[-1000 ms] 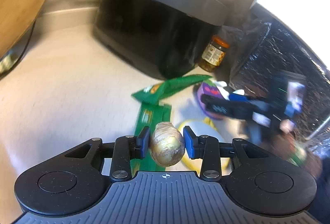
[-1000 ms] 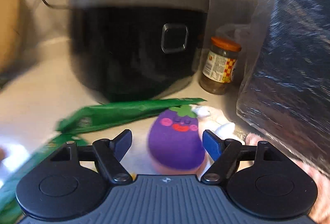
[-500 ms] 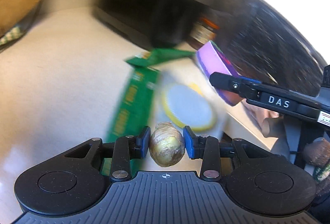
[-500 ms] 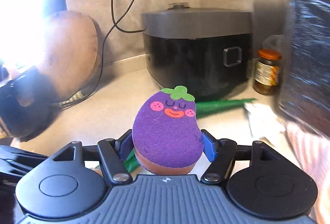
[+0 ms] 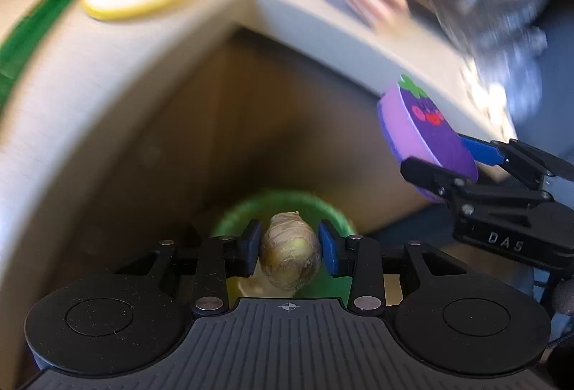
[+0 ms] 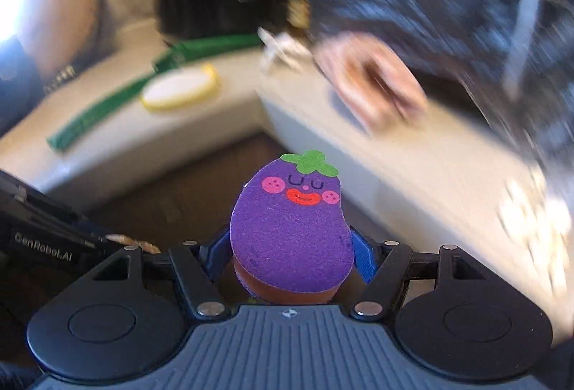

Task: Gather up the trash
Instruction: 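Lower ginger and eggplant sponge into the bin and open both grippers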

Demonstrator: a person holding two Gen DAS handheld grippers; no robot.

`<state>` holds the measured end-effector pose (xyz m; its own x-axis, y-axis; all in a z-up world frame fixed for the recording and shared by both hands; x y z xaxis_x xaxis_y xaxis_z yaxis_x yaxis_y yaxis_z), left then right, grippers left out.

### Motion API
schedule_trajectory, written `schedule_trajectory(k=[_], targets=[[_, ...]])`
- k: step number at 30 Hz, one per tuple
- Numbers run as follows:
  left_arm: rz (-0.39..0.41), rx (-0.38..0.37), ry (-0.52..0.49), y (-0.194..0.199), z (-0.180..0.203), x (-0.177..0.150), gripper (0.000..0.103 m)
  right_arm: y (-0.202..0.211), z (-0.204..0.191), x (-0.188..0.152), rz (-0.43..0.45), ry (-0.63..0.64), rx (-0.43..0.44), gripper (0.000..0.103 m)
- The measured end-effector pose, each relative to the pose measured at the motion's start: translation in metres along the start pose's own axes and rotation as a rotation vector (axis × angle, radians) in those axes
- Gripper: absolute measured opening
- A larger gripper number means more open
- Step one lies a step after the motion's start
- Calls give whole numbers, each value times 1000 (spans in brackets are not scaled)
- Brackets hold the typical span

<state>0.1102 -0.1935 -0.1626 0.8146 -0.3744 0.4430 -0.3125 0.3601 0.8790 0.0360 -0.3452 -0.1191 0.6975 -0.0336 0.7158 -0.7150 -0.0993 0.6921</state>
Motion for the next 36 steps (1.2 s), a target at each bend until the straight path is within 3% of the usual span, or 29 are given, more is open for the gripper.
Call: schedule_trajectory(k=[5, 10, 13, 16, 18, 21, 24, 28, 32, 36], targets=[[-66, 14, -57, -19, 46, -30, 40, 5, 42, -63, -86, -79, -26, 69], [-120, 15, -76, -42, 79, -56, 40, 6, 68, -99, -134, -136, -20, 69], [-182, -39, 1, -76, 84, -69, 40, 1, 75, -118, -163, -155, -5, 69], [-313, -95, 200, -140, 68, -93, 40, -5, 82, -143, -216, -151, -10, 69], [-404, -58, 267, -184, 52, -118, 40, -7, 84, -158, -245, -156, -17, 69], [-463, 25, 249, -237, 35, -144, 40, -8, 84, -182, -290, -164, -33, 69], [-475, 48, 230, -278, 28, -152, 40, -6, 75, -203, -335, -148, -31, 69], [-431, 24, 414, -306, 8, -144, 39, -1, 68, -225, -376, -107, -27, 69], [-371, 32, 508, -304, -4, -136, 42, -4, 69, -232, -407, -120, -18, 69], [-308, -23, 529, -278, -6, -134, 42, -12, 66, -230, -418, -112, 7, 69]])
Point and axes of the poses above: each gripper's, at about its wrist camera, not at the fingertips, and y roughly against the way its jaws point, z to its right, x to its top, the point moved 8 cm from there along -y, roughly the way its jaws point, and after that the axes turned 7 degrees about x, right-handed, at the moved point
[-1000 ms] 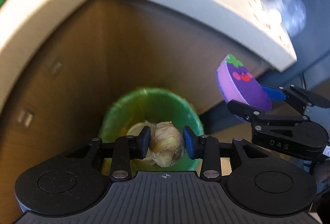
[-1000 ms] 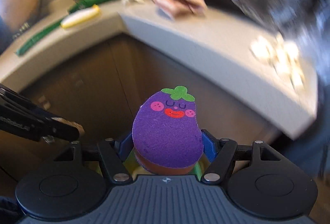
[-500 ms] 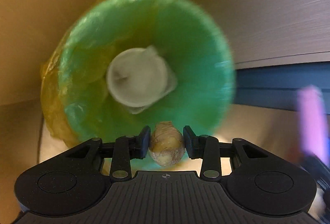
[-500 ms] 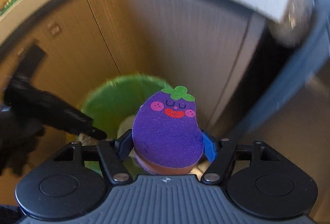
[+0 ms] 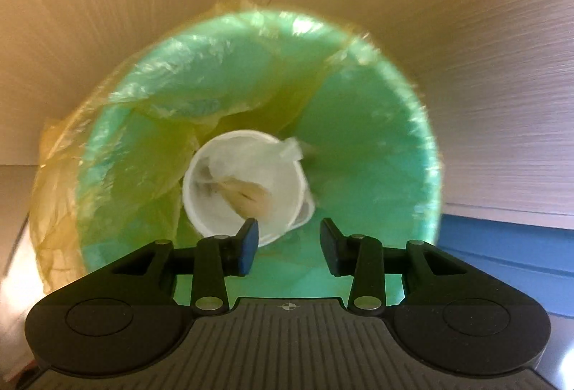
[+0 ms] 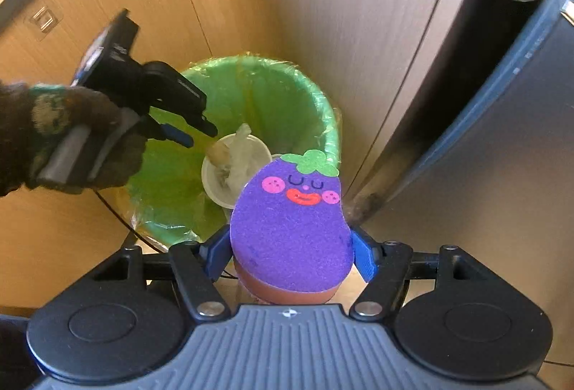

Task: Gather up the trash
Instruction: 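Lower ginger and eggplant sponge into the bin and open both grippers, then raise both grippers out of the bin back to the counter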

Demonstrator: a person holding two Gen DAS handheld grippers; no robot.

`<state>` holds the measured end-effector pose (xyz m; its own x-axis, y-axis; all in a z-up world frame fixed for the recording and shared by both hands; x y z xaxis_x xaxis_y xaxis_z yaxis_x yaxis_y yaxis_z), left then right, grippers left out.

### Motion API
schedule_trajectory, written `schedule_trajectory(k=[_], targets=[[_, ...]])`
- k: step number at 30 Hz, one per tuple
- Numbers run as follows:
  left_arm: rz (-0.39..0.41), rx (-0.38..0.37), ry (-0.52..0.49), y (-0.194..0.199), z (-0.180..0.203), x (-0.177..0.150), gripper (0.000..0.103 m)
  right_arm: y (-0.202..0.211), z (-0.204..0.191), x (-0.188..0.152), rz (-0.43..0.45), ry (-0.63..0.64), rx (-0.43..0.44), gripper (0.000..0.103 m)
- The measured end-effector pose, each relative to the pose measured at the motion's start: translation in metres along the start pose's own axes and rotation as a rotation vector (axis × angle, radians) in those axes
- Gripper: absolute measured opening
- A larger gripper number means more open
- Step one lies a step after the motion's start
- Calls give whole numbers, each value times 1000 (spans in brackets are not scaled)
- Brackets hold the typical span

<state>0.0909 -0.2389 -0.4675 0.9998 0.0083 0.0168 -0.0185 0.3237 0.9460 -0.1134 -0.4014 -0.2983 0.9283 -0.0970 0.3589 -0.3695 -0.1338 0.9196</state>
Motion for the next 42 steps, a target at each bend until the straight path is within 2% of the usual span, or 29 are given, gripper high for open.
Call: schedule_trajectory(k=[10, 13, 14, 16, 23, 28, 34, 39, 42], targets=[[157, -145, 152, 94, -24, -25, 42, -40, -36, 29, -40, 125, 61, 69], [177, -137, 170, 107, -36, -38, 42, -49, -48, 50, 4, 129, 111, 73], [181, -124, 168, 110, -40, -41, 42, -56, -51, 54, -9, 120, 114, 78], [190, -105, 158, 115, -46, -47, 42, -68, -56, 59, -40, 98, 129, 79], [222, -92, 138, 140, -63, -57, 42, -62, -66, 42, -98, 142, 144, 79], [281, -90, 53, 174, -41, -44, 42, -41, -54, 43, -69, 130, 106, 79], [406, -90, -136, 253, -1, -11, 42, -6, -37, 85, 79, 33, 32, 79], [579, -69, -289, 335, 31, 35, 42, 22, -29, 124, 181, -64, -7, 80], [709, -1, -392, 380, 43, 72, 42, 30, -29, 142, 194, -99, -33, 80]])
Point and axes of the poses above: each gripper's, at about its wrist camera, not at the fingertips, and y roughly against the way its jaws point, z to its right, x to its top, the point moved 8 cm from there along -y, roughly the way its jaws point, and after that the axes turned 7 degrees about x, right-handed, at the moved point
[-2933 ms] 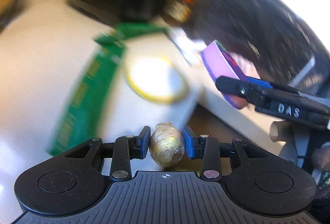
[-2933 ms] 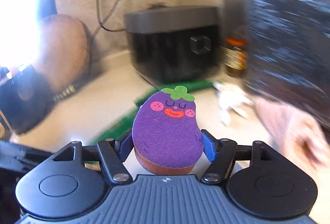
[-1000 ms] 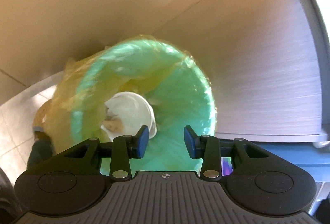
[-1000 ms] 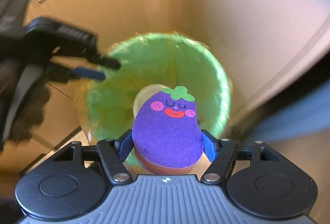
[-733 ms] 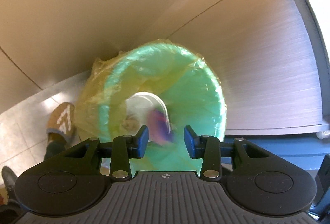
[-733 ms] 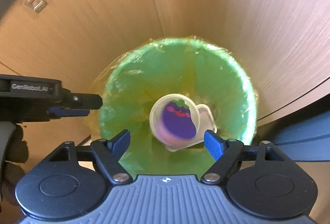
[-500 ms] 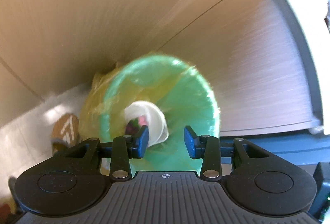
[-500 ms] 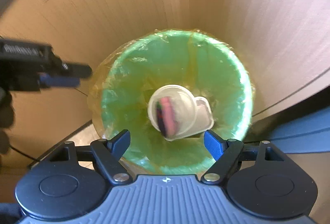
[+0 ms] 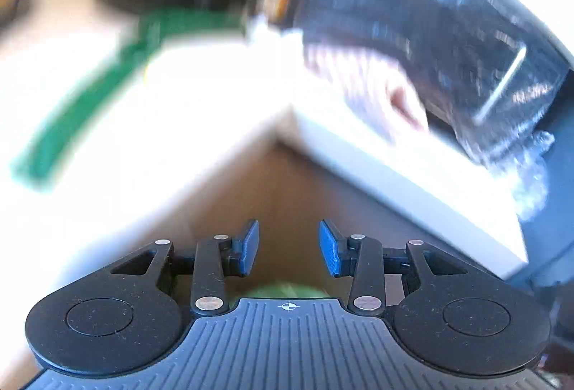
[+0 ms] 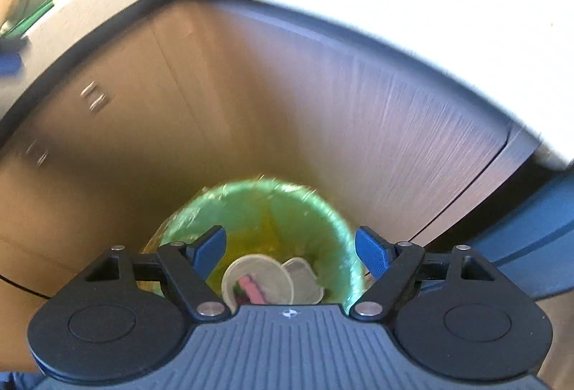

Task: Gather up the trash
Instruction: 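Raise both grippers out of the bin back to the counter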

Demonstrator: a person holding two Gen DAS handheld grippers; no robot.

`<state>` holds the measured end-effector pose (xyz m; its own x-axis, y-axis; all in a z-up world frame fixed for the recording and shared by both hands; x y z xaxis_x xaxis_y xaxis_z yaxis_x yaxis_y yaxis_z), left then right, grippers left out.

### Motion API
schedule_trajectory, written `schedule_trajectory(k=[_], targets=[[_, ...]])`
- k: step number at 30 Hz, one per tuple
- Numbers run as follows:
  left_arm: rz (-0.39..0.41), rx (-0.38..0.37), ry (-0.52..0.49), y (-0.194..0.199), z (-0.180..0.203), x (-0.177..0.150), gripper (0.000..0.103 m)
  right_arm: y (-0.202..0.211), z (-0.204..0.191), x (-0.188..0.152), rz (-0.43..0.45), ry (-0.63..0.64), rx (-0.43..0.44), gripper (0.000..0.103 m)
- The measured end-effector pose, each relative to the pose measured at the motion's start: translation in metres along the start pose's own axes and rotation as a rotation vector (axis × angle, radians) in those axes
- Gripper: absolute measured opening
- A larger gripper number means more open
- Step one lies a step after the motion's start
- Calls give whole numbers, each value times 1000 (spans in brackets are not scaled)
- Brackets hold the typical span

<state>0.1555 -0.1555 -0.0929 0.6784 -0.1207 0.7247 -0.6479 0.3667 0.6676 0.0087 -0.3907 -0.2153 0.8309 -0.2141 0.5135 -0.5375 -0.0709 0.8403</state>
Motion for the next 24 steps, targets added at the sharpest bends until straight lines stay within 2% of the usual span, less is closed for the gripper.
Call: schedule_trajectory(k=[2, 4, 7, 9, 12, 15, 18, 24], targets=[[66, 99, -84, -3, -18, 36, 43, 9, -5, 12, 28, -21, 15, 80], [93, 239, -106, -11, -46, 66, 42, 18, -13, 23, 60, -9, 14, 80], [31, 352, -75, -33, -92, 88, 42, 30, -26, 37, 101, 24, -32, 80], [-12, 356, -61, -49, -110, 90, 42, 35, -33, 44, 119, 43, -50, 80], [-56, 355, -96, -60, -129, 84, 42, 38, -43, 54, 137, 66, -82, 80], [-91, 324, -133, -69, -135, 76, 43, 40, -53, 63, 142, 74, -91, 80], [-89, 310, -145, -73, -136, 72, 46, 39, -66, 72, 148, 104, -99, 80], [-61, 274, -134, -71, -142, 70, 47, 39, -91, 98, 177, 186, -107, 80]])
Point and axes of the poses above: each gripper's, at about its wrist camera, not at the fingertips, and y roughly against the way its jaws point, z to its right, x to its top, the point moved 8 cm from there along -y, roughly the way its jaws point, and after that the axes turned 7 degrees about x, right-handed, at the moved point
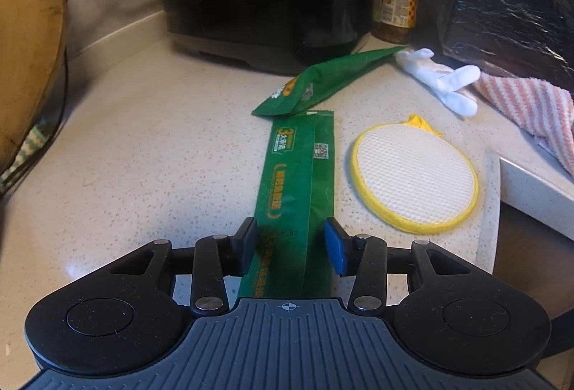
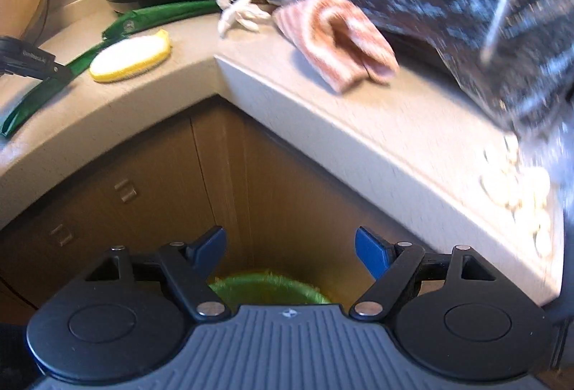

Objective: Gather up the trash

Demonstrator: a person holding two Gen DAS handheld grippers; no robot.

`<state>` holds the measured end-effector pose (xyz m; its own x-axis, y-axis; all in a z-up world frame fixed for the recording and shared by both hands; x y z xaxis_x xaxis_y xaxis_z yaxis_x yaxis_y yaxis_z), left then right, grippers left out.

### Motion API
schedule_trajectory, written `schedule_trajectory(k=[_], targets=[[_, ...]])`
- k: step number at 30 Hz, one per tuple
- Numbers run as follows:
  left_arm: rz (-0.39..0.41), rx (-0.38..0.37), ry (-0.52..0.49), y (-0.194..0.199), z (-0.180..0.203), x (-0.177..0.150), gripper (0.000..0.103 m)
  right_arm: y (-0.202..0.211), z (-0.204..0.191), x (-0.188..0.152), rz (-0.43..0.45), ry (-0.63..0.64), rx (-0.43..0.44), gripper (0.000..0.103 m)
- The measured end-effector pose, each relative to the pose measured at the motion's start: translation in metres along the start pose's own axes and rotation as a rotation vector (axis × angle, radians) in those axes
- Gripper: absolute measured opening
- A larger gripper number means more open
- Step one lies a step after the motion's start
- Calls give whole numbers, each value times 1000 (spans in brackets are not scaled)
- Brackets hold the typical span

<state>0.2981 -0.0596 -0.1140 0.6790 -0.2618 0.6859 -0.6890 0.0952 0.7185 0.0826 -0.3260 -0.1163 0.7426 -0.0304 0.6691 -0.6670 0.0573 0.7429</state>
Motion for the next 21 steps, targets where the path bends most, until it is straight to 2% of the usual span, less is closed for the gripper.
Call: schedule_trajectory(k=[3, 6, 11, 12, 13, 16, 21], targets=[[15, -29, -2, 2, 3, -4, 47, -2, -11, 28, 29, 50, 19, 80], [18, -20, 11, 8, 2, -10, 43, -8, -26, 67, 74, 143, 19, 80], [4, -62, 73, 18, -1, -17, 25, -22, -51, 149, 155, 171, 99, 80], [6, -82, 92, 21, -1, -18, 23, -29, -56, 165, 158, 165, 117, 80], [11, -103, 119, 24, -3, -18, 15, -37, -61, 181, 157, 159, 132, 80], [27, -155, 209, 34, -15, -19, 12, -67, -75, 226, 137, 151, 173, 80], [72, -187, 298, 51, -45, -19, 10, -141, -81, 273, 77, 161, 96, 80]])
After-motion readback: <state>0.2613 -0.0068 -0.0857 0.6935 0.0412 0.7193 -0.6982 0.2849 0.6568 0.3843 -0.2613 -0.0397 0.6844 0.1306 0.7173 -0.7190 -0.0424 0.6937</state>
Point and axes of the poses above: each gripper's, at about its wrist camera, not at the fingertips, and y roughly against the way its jaws point, z to its right, x to its top, the point moved 8 cm from there along -y, roughly the way its jaws point, and after that the axes turned 7 degrees about x, right-handed, at the moved point
